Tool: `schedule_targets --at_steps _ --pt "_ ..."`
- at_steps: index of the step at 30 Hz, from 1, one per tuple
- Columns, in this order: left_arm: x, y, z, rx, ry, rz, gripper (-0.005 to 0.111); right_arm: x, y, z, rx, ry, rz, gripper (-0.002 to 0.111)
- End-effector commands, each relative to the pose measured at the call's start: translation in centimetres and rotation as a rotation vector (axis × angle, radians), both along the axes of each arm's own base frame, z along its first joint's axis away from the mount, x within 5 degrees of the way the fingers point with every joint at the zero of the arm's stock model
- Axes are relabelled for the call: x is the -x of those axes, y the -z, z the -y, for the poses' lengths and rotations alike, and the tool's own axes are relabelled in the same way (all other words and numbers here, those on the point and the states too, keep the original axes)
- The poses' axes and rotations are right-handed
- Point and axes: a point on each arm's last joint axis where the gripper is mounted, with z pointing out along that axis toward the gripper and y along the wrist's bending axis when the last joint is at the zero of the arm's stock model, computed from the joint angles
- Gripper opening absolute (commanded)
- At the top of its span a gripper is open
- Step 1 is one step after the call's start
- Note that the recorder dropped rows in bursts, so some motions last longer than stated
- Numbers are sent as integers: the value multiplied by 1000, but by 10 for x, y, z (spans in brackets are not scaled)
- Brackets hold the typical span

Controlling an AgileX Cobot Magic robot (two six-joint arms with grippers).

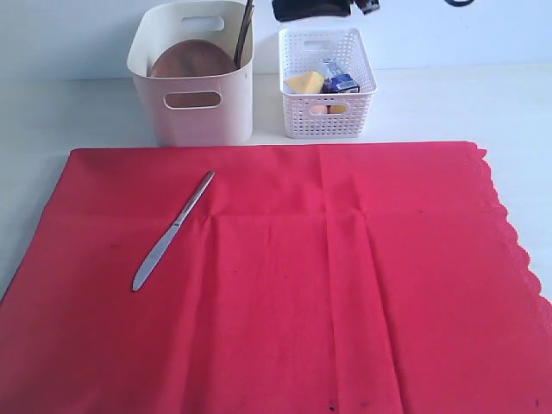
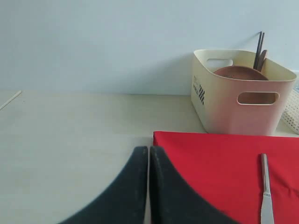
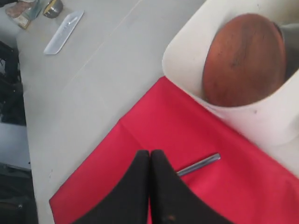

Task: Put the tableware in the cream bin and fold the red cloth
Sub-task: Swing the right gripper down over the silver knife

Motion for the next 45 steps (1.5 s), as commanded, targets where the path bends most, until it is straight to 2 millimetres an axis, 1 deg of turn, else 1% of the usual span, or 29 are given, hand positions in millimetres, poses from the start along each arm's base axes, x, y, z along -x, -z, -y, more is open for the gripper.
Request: schedule_targets --at_steps 1,3,7,12,15,17,21,23,26,29,32,35,38,41,44,45 --pt "1 0 0 8 -2 5 4 25 13 -1 -78 -66 15 0" --pt "1 0 0 8 -2 5 4 39 19 -7 -90 -150 60 0" --pt "1 0 0 8 -2 5 4 65 35 -32 -25 -358 180 0" --pt "1 0 0 8 -2 5 4 97 55 -76 75 -574 372 0" --pt "1 0 0 8 -2 5 4 109 74 -100 154 -642 490 0" --pt "1 0 0 8 -2 5 4 113 88 -111 249 -671 568 0" --pt "1 0 0 8 -2 5 4 111 104 -132 466 -691 669 0" --pt "1 0 0 8 -2 5 4 110 109 -141 548 -754 703 0" --pt "1 0 0 8 -2 5 4 109 119 -156 640 -850 693 0" --pt "1 0 0 8 -2 5 4 110 129 -173 669 -915 729 0" --pt "1 0 0 8 -2 5 4 113 140 -185 665 -932 745 0" --pt "1 0 0 8 -2 5 4 110 152 -188 661 -947 769 0" --pt "1 0 0 8 -2 5 4 108 153 -190 653 -944 807 0" --pt "1 0 0 8 -2 5 4 105 151 -196 626 -882 852 8" --pt "1 0 0 8 -2 5 4 101 149 -198 618 -841 886 23" --pt "1 0 0 8 -2 5 4 101 149 -198 619 -834 880 31"
